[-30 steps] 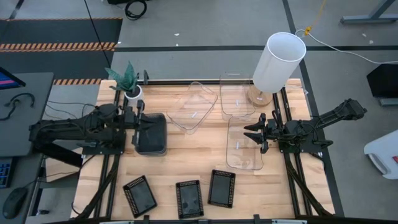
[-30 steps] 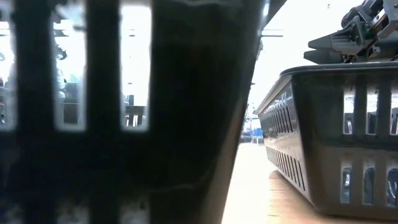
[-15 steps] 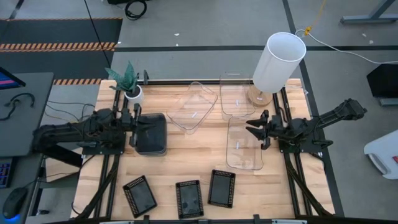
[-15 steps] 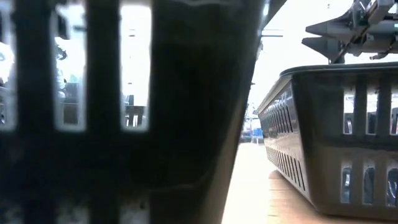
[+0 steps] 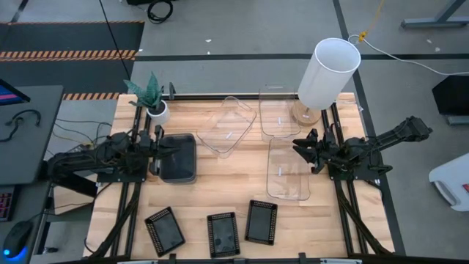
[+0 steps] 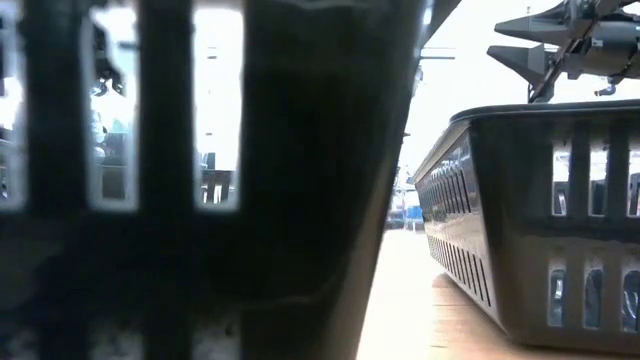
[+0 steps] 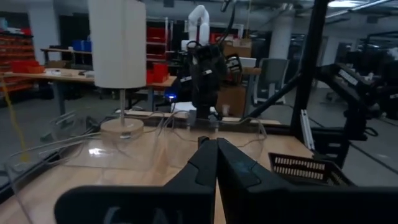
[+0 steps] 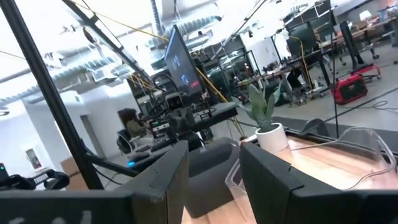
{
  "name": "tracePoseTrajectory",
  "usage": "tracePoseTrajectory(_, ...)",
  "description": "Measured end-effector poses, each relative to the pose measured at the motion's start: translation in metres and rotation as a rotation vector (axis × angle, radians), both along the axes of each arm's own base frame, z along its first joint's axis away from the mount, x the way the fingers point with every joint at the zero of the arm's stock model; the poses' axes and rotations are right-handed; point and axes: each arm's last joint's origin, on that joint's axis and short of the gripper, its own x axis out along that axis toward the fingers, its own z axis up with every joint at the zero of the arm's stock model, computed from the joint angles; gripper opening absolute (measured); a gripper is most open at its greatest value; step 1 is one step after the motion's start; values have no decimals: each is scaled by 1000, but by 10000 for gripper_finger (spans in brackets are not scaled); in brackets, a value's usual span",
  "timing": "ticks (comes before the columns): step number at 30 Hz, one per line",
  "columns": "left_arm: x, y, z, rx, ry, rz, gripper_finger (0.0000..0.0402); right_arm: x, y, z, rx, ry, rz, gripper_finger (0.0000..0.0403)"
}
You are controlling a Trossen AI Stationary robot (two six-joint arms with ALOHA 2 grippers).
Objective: Stack baskets by color
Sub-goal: Stack the bottom transparent bin on top of the top left transparent bin
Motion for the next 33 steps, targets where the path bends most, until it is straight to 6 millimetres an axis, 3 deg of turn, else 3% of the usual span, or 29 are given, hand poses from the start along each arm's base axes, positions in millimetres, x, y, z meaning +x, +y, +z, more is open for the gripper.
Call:
tracePoseTrajectory(11, 0, 2, -4, -26, 5, 54, 11, 20, -12, 17, -61, 317, -171, 149)
tracePoseTrajectory(18, 0, 2, -4, -26, 5, 54, 11, 34, -28, 17, -90, 551, -268, 149)
tracePoseTrajectory(25, 0, 2, -4, -26, 6, 54, 14, 46, -41, 29, 14, 816, -259, 149)
tracePoseTrajectory(33, 0, 2, -4, -26, 6, 54, 18, 40, -42, 58, 117, 1228, -293, 150)
